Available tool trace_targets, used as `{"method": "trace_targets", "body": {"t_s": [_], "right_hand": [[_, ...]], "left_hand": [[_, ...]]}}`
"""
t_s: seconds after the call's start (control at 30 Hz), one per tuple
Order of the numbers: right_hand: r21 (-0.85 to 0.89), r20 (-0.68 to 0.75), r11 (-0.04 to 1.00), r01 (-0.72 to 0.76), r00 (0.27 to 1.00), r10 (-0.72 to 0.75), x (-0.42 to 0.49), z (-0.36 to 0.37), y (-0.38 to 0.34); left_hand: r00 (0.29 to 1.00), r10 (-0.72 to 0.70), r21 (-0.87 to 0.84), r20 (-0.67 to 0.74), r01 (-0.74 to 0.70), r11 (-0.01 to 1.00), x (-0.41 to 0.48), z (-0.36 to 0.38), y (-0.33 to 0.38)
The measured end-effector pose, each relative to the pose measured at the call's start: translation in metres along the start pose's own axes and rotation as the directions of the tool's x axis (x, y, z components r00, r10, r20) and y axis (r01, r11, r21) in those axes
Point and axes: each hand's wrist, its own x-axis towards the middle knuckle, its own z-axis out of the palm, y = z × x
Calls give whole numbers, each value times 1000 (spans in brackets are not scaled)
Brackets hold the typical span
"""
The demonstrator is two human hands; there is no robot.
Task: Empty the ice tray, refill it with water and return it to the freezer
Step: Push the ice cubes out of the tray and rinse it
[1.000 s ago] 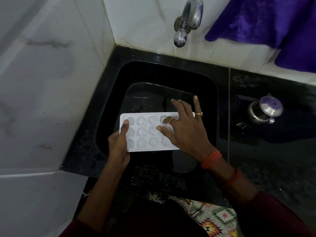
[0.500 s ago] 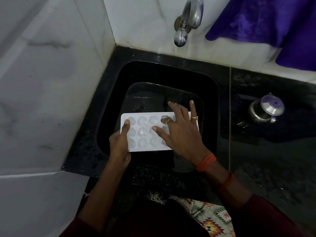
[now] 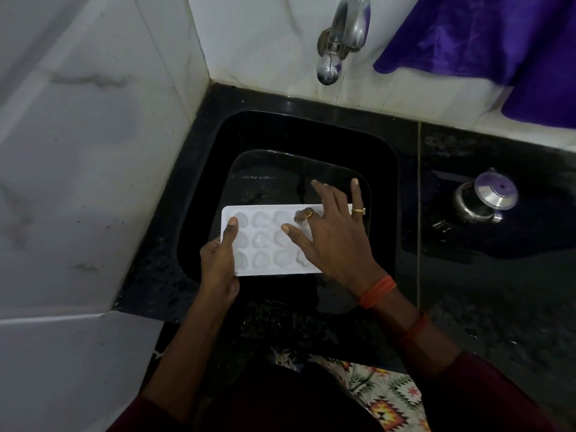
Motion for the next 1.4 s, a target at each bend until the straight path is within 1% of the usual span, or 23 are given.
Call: {"method": "trace_targets", "body": {"t_s": [0.13,0.4,0.6,0.8,1.0,1.2,1.27,1.4], "right_hand": [[-24,-15,1000,15,1000,-15,1,0,0],[-62,71,998,32,997,-27,1,-2,0],[-85,45,995,56,998,-52,6,-6,2],[-63,129,996,62,990,-53,5,-8,4],[-102,95,992,68,994,-59,9,-12,8],[-131,174,983,128,979,-104,7,-12,12],[-119,160,984,133,981,-113,6,-12,12],[-27,48,994,105,993,-104,0,-11,11]], "left_hand": [[1000,1,-6,7,-1,1000,1,1,0],[1000,2,-5,-1,-2,1000,0,-1,1],[1000,4,-4,-4,-4,1000,1,-1,1],[1000,15,-17,7,-15,1000,1,-1,2],[1000,8,5,-16,-8,1000,1,0,3],[1000,16,-1,-10,-16,1000,1,0,3],[1000,17,-6,-9,-17,1000,0,1,3],[1000,10,-18,-10,-11,1000,0,2,2]]}}
